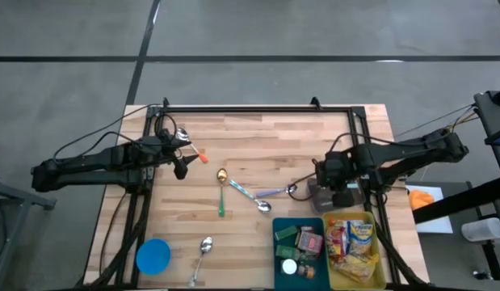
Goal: Pick & Place Food Item
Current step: Put the blue spoon into the black bin
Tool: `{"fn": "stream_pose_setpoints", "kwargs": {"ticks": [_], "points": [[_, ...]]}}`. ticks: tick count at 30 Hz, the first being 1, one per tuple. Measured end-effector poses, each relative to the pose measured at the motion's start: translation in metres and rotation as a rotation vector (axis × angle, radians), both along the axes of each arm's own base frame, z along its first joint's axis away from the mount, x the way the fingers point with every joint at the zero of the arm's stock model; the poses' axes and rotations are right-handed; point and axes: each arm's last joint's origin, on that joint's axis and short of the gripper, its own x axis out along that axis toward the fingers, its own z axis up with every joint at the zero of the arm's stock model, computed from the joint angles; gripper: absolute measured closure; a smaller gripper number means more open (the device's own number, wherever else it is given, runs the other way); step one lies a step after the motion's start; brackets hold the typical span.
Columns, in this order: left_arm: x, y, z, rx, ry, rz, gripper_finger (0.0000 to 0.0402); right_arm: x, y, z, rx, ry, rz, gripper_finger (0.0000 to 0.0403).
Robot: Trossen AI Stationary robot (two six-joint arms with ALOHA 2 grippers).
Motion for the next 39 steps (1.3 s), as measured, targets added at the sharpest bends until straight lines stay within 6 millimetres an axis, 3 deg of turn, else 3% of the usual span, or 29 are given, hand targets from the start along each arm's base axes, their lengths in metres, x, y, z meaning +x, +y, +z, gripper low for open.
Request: {"fn": "stream_pose_setpoints", "kwargs": {"ticks": [16, 39], "points": [[0.000, 0.000, 0.000, 0.000, 0.000, 0.000, 0.0103, -0.013, 0.004, -0.059, -0.005, 0.068, -0.027, 0.0386], [0.000, 0.000, 0.000, 0.000, 0.000, 0.000, 0.0103, -0.008, 0.005, -0.083, -0.013, 0.119, -0.070, 0.0384]]}}
